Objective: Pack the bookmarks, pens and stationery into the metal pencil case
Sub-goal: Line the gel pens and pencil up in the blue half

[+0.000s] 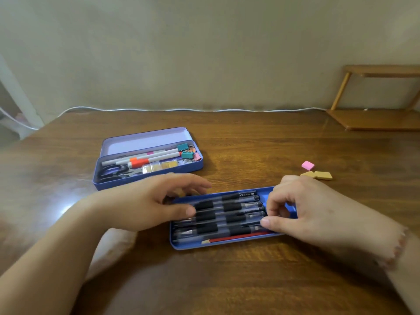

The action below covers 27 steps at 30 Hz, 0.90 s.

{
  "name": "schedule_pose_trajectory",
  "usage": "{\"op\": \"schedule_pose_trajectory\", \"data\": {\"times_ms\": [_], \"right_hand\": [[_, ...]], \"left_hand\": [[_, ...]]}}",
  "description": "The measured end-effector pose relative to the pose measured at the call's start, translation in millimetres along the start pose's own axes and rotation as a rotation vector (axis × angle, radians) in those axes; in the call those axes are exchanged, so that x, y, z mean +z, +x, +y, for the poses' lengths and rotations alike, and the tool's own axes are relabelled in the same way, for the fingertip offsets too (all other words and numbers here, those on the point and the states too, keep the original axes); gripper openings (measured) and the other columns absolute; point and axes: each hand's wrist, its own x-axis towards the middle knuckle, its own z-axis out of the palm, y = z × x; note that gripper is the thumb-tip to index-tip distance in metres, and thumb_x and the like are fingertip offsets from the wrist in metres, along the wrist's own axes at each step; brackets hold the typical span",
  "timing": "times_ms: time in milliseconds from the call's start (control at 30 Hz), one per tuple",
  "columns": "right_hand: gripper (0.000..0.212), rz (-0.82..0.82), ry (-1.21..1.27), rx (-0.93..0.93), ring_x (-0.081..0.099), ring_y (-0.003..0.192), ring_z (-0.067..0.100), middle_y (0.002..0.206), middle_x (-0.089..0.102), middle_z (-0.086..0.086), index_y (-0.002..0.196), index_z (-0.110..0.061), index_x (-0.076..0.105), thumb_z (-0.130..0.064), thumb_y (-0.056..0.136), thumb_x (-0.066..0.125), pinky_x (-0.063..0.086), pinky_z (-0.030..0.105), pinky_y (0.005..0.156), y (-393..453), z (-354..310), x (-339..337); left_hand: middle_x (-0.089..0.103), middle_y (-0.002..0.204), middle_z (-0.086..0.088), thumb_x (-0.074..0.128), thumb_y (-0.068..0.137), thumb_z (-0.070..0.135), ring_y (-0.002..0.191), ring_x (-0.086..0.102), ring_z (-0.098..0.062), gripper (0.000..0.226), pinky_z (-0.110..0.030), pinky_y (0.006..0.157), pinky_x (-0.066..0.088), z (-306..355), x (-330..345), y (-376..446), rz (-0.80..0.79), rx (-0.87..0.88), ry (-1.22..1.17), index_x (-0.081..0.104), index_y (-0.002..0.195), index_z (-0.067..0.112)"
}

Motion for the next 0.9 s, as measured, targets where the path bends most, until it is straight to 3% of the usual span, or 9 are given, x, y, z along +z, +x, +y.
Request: {"op": "schedule_pose_trajectory", "data": {"times_ms": [100,200,433,533,567,667,800,900], "right_hand": [[0.025,0.012,0.011,-0.003,0.054,0.084,0.002,0.077,0.061,-0.009,0.073,-0.033,0.065,-0.058,0.074,0.065,0.048,0.027,0.073,-1,1,-4],[0.025,-0.013,0.002,-0.003,0.055,0.084,0.003,0.081,0.061,-0.009,0.074,-0.032,0.065,-0.057,0.075,0.064,0.048,0.027,0.075,0,-1,-1],[0.03,0.026,-0.013,0.0,0.053,0.084,0.001,0.078,0.061,-0.009,0.072,-0.033,0.064,-0.061,0.075,0.057,0.045,0.025,0.071,1,4,-2],[0.021,0.152,-0.11,-0.023,0.048,0.088,0.002,0.078,0.059,-0.019,0.079,-0.039,0.06,-0.057,0.082,0.049,0.037,0.024,0.073,6,7,-2],[0.015,0.175,-0.154,-0.035,0.045,0.091,0.002,0.085,0.058,-0.022,0.09,-0.044,0.059,-0.053,0.086,0.048,0.036,0.024,0.077,7,8,-1],[0.032,0.153,-0.23,-0.016,0.039,0.099,0.004,0.099,0.054,-0.021,0.123,-0.04,0.057,-0.045,0.093,0.048,0.035,0.025,0.085,11,3,5],[0.032,0.183,-0.283,-0.02,0.039,0.097,0.006,0.097,0.056,-0.02,0.122,-0.036,0.061,-0.039,0.094,0.046,0.037,0.029,0.088,9,6,9],[0.033,0.16,-0.274,-0.037,0.039,0.098,0.007,0.099,0.057,-0.019,0.123,-0.036,0.061,-0.037,0.095,0.043,0.037,0.032,0.091,8,5,11]], "left_hand": [[0.063,0.111,0.025,0.066,0.092,0.024,0.105,0.056,0.0,0.035,-0.012,0.086,0.046,-5,-6,-1,0.094,-0.014,0.025,0.059,0.12,0.044],[0.061,0.107,0.028,0.067,0.092,0.02,0.09,0.058,-0.001,0.031,-0.009,0.073,0.044,-7,-7,1,0.101,-0.03,0.063,0.064,0.113,0.042],[0.064,0.103,0.026,0.069,0.09,0.022,0.087,0.059,-0.005,0.031,-0.012,0.07,0.046,-11,-6,3,0.104,-0.034,0.097,0.064,0.111,0.044],[0.065,0.103,0.019,0.063,0.092,0.038,0.095,0.059,-0.005,0.023,-0.015,0.077,0.045,-11,-4,3,0.182,-0.015,0.123,0.062,0.114,0.045],[0.062,0.112,0.023,0.061,0.09,0.049,0.106,0.057,-0.001,0.03,-0.015,0.086,0.044,-9,-2,3,0.202,0.024,0.164,0.058,0.12,0.046],[0.04,0.139,0.033,0.058,0.078,0.073,0.137,0.033,0.006,0.066,-0.011,0.109,0.027,1,7,0,0.142,0.145,0.232,0.04,0.137,0.05],[0.025,0.141,0.041,0.068,0.069,0.074,0.14,0.022,0.009,0.08,-0.014,0.112,0.025,13,16,5,0.025,0.177,0.241,0.029,0.138,0.059],[0.025,0.139,0.044,0.071,0.067,0.072,0.137,0.023,0.014,0.08,-0.014,0.112,0.026,14,16,6,0.012,0.168,0.229,0.028,0.133,0.064]]}}
